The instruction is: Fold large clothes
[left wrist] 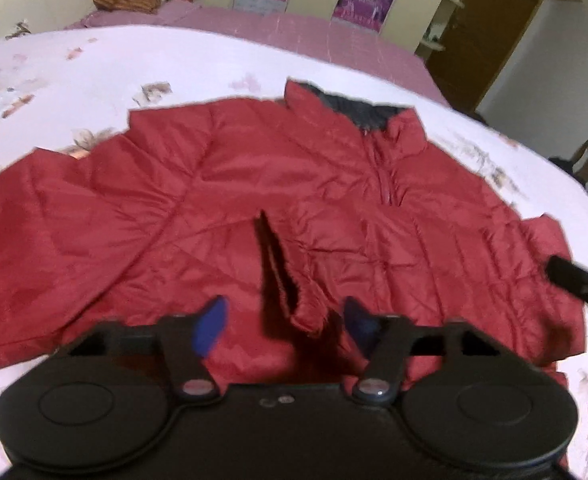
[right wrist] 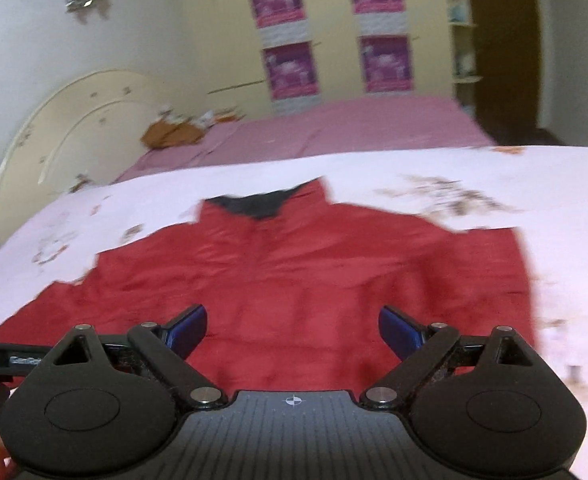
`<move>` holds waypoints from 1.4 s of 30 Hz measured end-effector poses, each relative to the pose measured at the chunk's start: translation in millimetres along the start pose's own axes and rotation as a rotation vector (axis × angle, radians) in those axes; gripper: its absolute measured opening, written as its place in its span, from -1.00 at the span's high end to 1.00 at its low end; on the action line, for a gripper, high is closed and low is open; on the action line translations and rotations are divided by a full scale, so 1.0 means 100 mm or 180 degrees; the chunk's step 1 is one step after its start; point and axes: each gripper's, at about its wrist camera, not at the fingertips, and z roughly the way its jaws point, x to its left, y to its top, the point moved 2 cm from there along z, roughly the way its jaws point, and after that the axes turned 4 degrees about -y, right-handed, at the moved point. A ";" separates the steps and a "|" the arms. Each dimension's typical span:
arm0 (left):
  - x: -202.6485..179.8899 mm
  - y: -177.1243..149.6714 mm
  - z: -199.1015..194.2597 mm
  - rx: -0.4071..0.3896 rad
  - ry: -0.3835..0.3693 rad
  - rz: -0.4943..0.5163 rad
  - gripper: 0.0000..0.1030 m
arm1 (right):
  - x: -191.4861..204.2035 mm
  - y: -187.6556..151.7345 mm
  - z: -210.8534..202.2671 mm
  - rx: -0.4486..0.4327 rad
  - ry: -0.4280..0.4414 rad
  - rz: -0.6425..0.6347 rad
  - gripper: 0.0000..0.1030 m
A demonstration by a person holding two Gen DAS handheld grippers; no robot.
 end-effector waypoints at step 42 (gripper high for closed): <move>0.22 -0.04 -0.18 -0.0341 0.0648 0.0272 -0.41 | -0.81 0.06 0.46 0.0044 -0.0796 -0.0186 -0.23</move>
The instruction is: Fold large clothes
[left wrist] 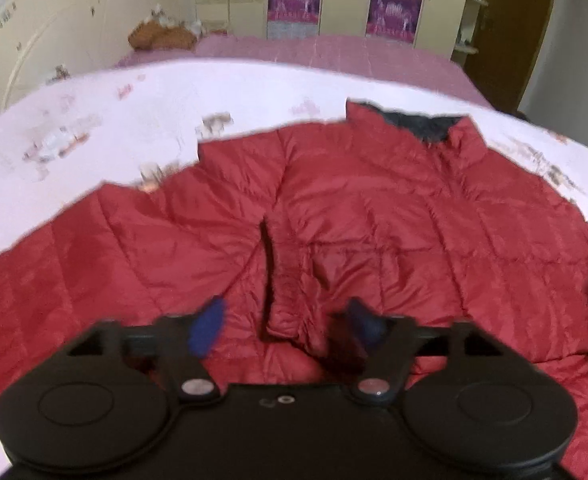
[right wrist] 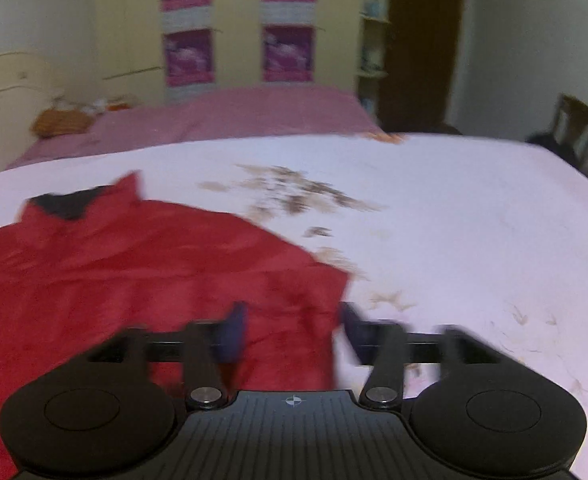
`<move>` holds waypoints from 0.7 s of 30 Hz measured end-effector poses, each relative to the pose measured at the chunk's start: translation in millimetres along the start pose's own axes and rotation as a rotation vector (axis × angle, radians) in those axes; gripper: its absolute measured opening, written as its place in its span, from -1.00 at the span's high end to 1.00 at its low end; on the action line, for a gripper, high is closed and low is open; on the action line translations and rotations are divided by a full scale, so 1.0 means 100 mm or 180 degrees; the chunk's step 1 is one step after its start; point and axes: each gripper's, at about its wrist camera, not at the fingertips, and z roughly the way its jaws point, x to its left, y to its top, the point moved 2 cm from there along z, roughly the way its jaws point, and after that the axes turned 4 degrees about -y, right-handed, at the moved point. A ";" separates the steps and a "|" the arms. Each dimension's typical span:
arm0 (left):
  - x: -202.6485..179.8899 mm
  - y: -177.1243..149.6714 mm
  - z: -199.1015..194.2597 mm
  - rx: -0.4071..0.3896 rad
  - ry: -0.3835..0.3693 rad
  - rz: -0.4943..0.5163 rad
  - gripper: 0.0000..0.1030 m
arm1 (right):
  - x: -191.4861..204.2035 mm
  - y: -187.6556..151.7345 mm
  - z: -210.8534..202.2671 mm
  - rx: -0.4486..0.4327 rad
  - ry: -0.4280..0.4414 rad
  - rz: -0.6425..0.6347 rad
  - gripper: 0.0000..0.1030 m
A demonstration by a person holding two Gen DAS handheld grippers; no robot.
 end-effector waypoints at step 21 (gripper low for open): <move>0.85 -0.46 -0.69 0.0054 0.0282 -0.0775 -0.41 | 1.15 -0.35 -0.12 0.0137 0.0716 -0.0667 -0.23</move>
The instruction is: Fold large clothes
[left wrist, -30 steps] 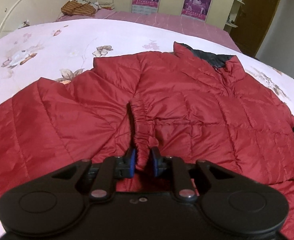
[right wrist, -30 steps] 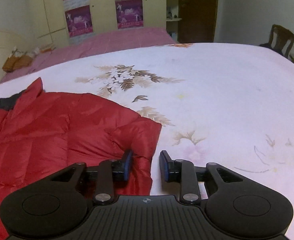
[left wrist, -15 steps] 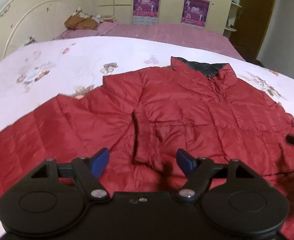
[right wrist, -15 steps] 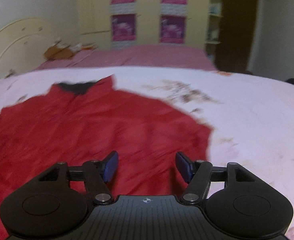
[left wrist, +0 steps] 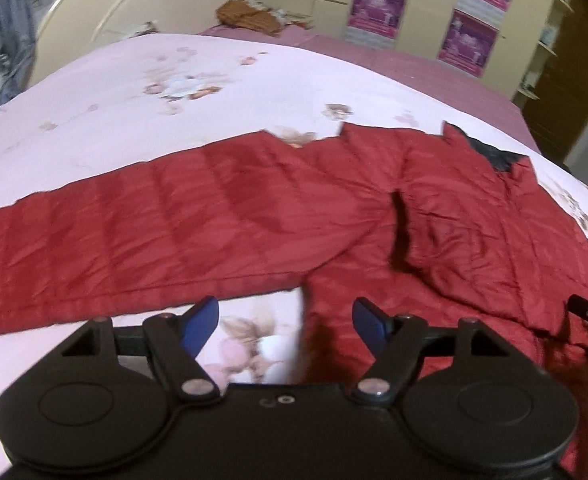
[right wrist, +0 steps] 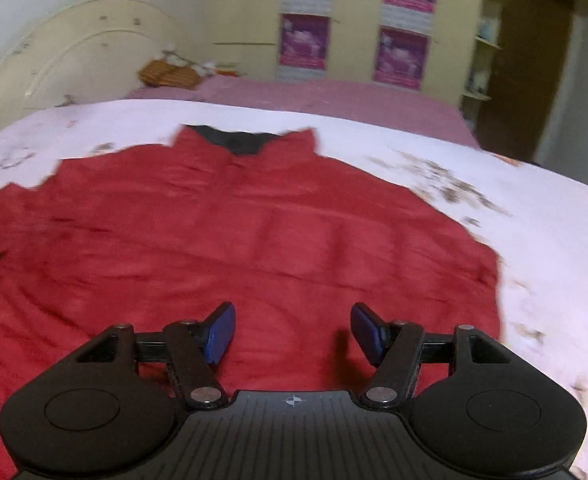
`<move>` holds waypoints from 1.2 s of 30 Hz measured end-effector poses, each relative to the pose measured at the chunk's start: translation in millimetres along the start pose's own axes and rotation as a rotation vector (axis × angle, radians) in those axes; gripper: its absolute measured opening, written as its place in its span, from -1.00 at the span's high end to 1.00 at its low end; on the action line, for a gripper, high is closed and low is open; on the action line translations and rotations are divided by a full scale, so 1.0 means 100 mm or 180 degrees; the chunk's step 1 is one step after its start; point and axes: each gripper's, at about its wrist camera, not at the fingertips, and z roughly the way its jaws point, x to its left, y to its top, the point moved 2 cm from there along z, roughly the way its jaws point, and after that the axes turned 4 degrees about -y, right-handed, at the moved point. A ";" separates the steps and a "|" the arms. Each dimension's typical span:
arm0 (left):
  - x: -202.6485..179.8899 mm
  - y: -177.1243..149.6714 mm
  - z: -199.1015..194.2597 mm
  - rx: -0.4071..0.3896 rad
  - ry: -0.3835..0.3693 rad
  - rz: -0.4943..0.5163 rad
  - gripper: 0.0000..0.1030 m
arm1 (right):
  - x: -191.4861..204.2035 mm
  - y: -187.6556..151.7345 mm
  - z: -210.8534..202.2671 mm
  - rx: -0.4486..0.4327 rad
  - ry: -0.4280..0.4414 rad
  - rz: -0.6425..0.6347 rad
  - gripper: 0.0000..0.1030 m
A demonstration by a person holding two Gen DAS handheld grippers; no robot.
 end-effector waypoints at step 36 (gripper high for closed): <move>2.29 -0.38 -0.38 -0.0376 0.0565 -0.2014 -0.42 | 1.42 0.15 0.43 0.0085 0.0386 -0.0535 -0.23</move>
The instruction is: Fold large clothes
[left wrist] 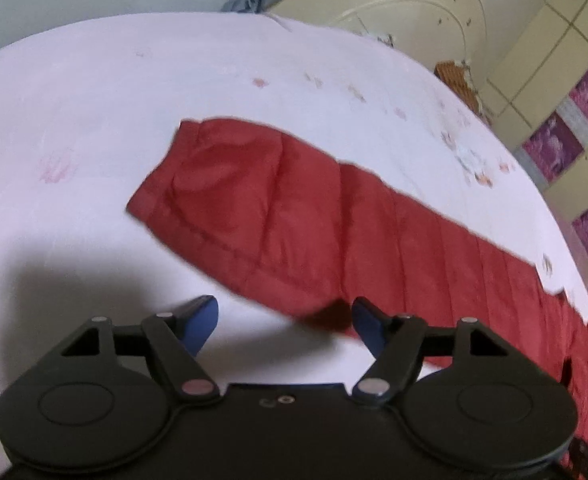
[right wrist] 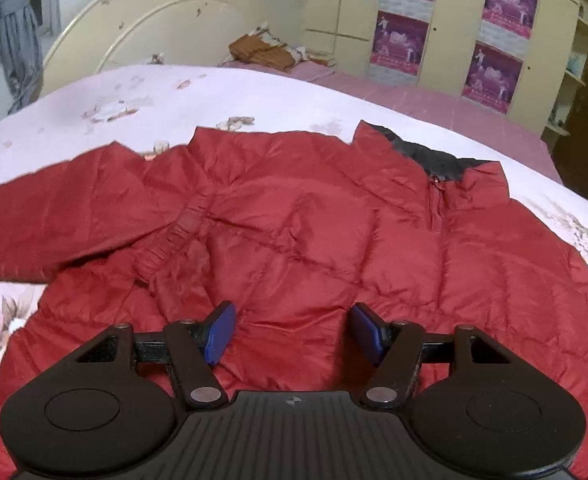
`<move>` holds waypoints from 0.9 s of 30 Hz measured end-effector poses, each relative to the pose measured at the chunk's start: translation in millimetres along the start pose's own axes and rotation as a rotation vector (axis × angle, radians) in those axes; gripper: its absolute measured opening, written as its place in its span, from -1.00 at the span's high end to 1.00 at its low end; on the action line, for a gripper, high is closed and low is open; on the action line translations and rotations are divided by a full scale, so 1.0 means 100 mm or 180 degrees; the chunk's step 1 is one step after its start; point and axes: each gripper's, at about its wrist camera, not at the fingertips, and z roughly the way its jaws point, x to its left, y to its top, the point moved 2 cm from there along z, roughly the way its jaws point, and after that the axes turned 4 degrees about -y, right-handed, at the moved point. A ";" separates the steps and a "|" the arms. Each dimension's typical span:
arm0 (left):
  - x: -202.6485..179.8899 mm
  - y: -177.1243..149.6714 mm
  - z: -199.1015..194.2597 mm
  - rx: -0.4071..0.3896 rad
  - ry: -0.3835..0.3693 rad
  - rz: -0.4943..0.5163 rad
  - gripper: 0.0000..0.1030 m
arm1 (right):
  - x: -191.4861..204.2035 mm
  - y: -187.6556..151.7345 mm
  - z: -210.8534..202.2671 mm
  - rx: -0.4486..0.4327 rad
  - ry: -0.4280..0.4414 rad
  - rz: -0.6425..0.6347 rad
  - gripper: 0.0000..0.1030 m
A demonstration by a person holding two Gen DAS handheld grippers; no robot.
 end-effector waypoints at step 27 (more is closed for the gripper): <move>-1.37 0.09 -0.35 -0.0493 -0.0927 0.1032 0.80 | -0.18 0.04 -0.06 -0.0008 0.0104 0.0342 -0.24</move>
